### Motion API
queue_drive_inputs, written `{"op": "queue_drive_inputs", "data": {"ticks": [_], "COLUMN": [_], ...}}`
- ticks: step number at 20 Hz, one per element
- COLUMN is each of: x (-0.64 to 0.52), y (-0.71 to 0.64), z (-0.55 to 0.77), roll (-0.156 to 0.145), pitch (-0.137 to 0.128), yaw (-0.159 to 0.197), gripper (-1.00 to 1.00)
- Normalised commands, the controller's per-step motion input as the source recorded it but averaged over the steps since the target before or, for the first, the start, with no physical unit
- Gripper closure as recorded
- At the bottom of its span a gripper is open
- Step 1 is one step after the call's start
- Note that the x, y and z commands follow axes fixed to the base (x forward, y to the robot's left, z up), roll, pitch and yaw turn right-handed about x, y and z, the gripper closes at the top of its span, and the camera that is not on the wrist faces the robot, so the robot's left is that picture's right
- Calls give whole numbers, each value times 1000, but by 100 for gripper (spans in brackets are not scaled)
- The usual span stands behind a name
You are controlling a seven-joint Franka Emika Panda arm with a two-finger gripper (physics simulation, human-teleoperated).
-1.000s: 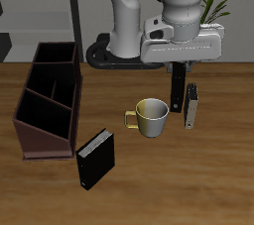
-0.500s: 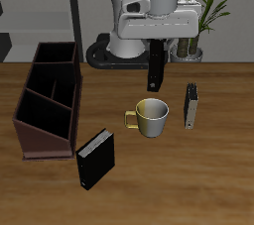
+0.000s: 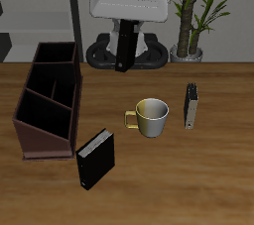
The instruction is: Place the left black book into the right desk caddy's right compartment
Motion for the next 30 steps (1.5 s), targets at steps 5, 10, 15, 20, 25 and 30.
{"op": "queue_drive_inputs", "data": {"ticks": [5,10,15,20,25,30], "x": [-453,-338,-473,-273,-155,-115], "y": [-343,-308,-552,-477,-577,-322], "z": [1,85,76,27,-158,-117], "roll": [-33,-21,17,75,-71,-19], "pitch": [10,-16,18,59,7,16], "yaw": [-36,3,29,35,40,5], "gripper": [100,100,100,100,100,100]}}
